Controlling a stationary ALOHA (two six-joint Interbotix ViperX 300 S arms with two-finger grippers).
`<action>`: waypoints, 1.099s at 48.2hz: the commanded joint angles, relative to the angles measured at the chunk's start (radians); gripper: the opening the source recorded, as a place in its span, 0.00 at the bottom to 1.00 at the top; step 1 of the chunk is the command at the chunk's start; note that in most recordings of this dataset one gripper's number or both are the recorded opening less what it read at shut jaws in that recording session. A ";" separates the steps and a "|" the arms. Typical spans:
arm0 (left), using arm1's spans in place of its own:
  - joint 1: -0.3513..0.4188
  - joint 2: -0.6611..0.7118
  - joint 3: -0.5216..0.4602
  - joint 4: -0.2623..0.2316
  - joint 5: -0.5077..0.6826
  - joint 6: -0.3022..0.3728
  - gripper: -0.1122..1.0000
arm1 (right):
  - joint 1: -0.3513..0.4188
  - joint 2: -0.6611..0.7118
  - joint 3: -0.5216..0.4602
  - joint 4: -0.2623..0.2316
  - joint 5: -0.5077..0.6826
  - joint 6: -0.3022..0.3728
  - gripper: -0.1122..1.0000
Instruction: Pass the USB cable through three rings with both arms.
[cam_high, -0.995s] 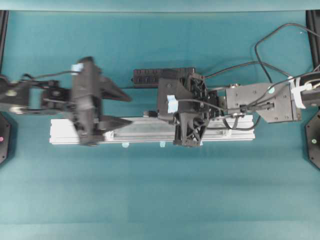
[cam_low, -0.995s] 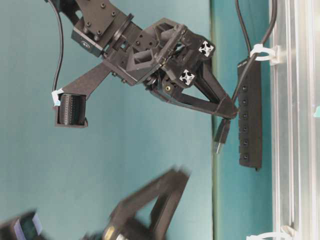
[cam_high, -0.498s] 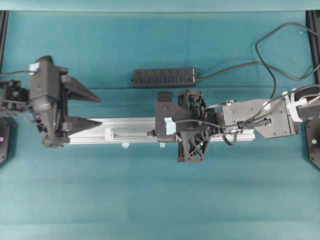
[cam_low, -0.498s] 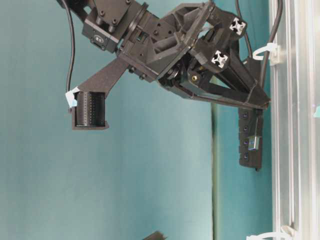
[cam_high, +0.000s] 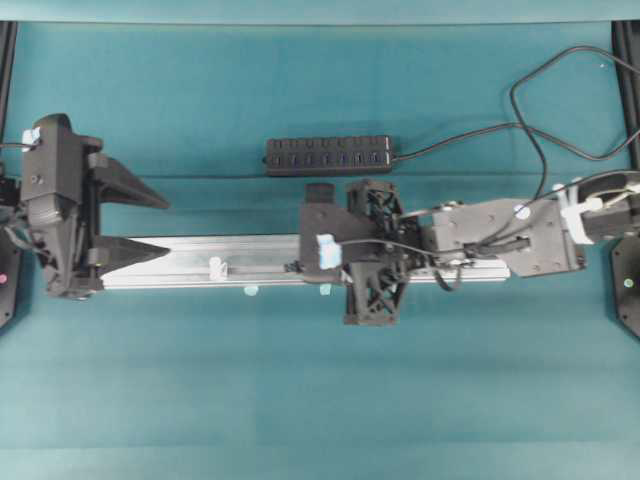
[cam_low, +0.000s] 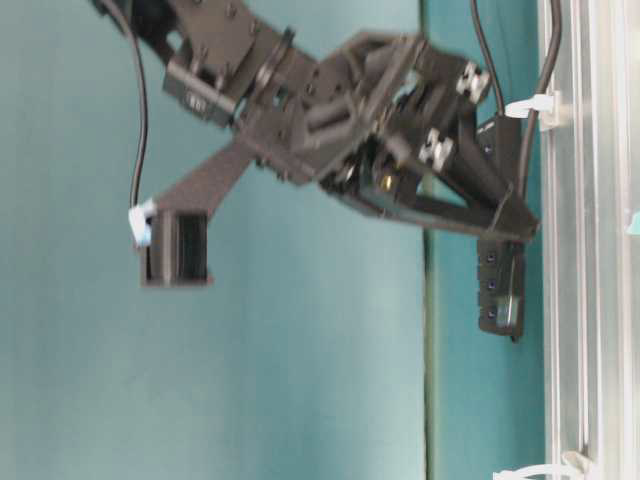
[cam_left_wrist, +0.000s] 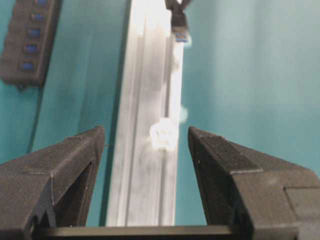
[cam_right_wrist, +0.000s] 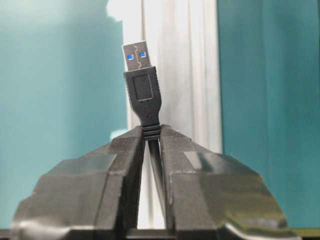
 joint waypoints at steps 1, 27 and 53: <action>-0.002 -0.017 -0.008 0.002 0.006 -0.003 0.73 | 0.002 0.012 -0.054 0.006 0.021 0.008 0.05; -0.002 -0.026 -0.002 0.002 0.011 -0.005 0.73 | 0.006 0.109 -0.183 0.040 0.071 0.008 0.05; 0.000 -0.025 0.025 0.002 0.009 -0.029 0.73 | 0.009 0.187 -0.245 0.041 0.029 0.008 0.05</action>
